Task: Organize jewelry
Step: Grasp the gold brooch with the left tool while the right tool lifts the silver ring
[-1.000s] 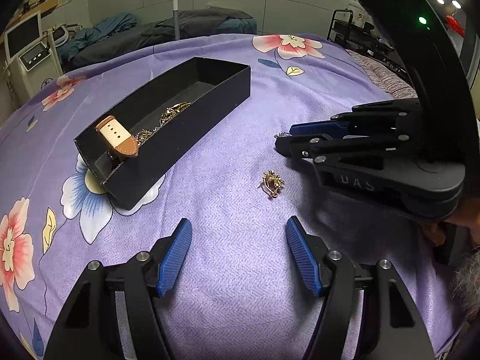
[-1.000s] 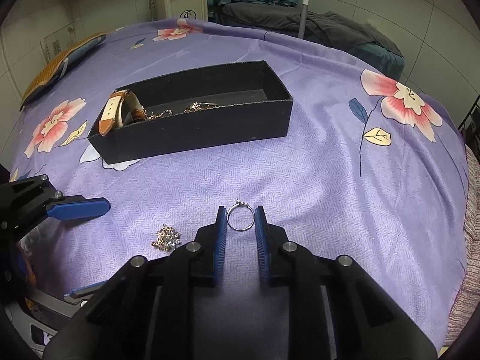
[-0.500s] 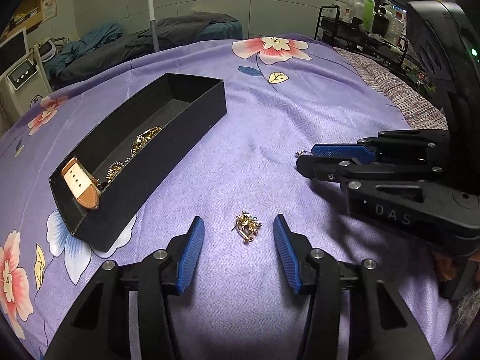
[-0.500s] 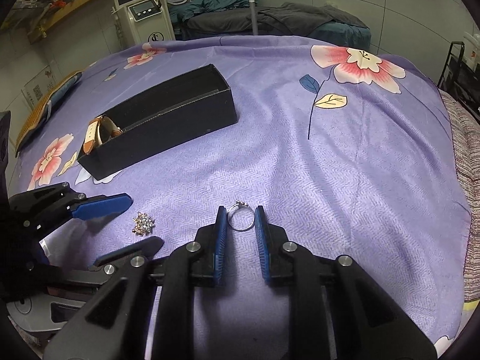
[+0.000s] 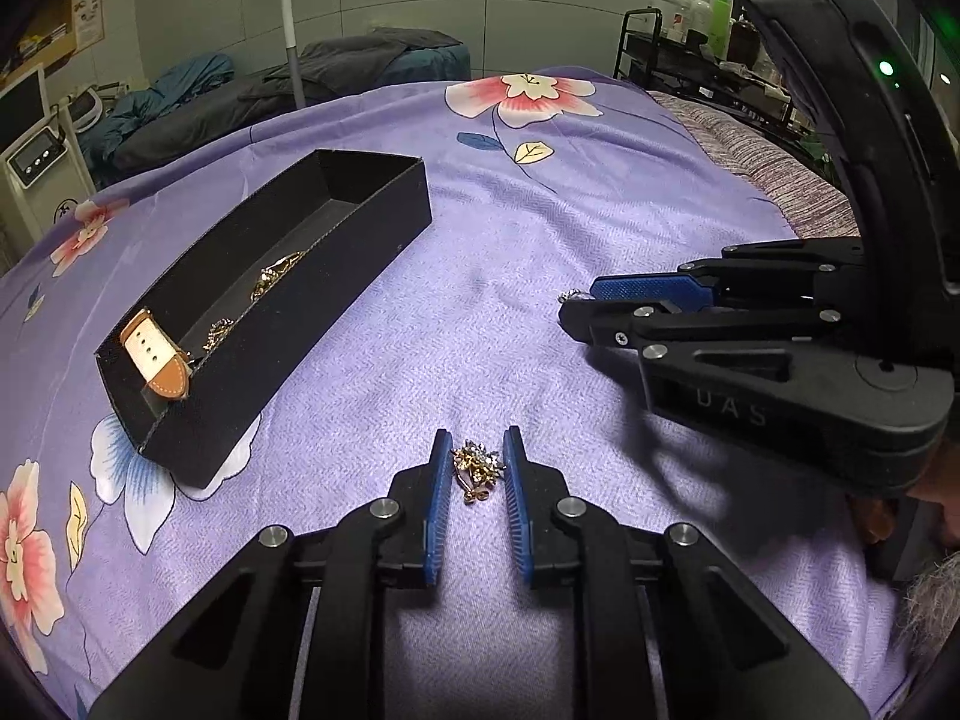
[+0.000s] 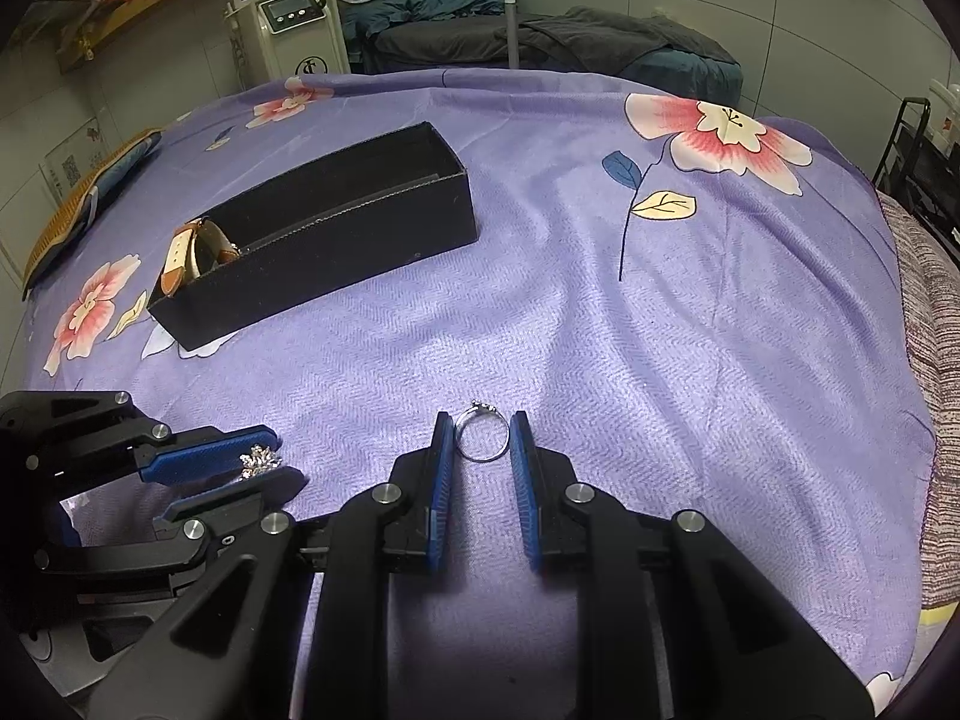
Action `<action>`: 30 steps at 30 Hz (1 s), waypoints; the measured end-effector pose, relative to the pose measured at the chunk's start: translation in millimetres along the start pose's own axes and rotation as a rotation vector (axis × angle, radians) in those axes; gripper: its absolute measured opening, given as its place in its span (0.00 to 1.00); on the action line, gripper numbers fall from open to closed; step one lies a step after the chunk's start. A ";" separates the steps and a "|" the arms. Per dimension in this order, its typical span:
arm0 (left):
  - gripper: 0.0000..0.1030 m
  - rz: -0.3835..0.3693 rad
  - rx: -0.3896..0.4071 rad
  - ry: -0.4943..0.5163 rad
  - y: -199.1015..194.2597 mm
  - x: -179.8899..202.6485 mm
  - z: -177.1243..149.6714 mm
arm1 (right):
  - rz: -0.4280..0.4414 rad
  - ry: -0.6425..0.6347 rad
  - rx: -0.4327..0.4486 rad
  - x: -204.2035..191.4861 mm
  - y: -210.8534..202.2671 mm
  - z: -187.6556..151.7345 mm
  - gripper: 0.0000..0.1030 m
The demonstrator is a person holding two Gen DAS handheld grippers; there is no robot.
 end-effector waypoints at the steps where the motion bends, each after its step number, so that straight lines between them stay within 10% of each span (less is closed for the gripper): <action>1: 0.17 -0.002 -0.001 -0.007 -1.5 -0.3 -2.1 | 0.000 0.000 0.000 0.2 -0.1 0.2 0.19; 30: 0.17 0.029 0.002 -0.075 -26.8 -30.8 -17.5 | 0.083 -0.054 -0.042 -46.5 -3.7 -4.0 0.19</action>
Point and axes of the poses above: each gripper's, at about its wrist camera, not at the fingertips, and y roughly the way its jaws point, x to its right, z to its top, the point moved 8 cm from there along y, roughly the way its jaws point, and after that the axes turned 14 degrees about y, right-handed, at the moved point
